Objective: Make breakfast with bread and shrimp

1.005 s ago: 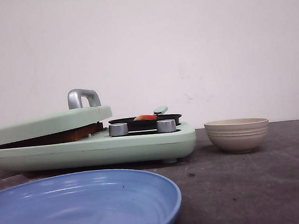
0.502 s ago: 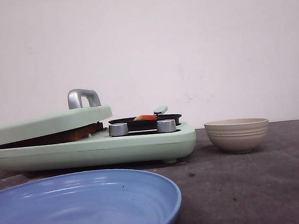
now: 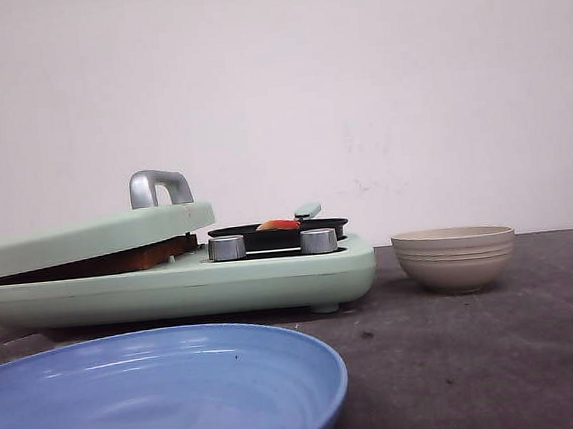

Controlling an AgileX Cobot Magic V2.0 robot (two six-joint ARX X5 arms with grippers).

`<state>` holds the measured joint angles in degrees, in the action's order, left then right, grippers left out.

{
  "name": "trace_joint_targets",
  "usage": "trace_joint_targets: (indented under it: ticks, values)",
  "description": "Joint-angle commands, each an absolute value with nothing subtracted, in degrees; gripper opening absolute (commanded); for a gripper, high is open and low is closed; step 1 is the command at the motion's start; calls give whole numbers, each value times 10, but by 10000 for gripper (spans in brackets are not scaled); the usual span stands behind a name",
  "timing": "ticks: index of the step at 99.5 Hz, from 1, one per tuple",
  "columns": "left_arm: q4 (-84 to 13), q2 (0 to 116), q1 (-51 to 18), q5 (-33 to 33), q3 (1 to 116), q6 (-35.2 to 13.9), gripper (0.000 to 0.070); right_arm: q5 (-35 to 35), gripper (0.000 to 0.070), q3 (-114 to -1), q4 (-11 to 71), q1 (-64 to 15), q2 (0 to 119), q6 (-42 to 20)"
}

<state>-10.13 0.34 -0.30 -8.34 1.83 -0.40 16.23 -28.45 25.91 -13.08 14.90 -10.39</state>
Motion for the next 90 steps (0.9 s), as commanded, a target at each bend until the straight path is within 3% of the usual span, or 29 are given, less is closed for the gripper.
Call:
trace_joint_targets:
  ticks: [1,90]
  values:
    - [-104,2,-4,-89,8,-7,0,161,0,-285,253,-133,148,-109]
    - [-103,3,-4,-86,8,-7,0,161,0,-285,253,-133,148,-109]
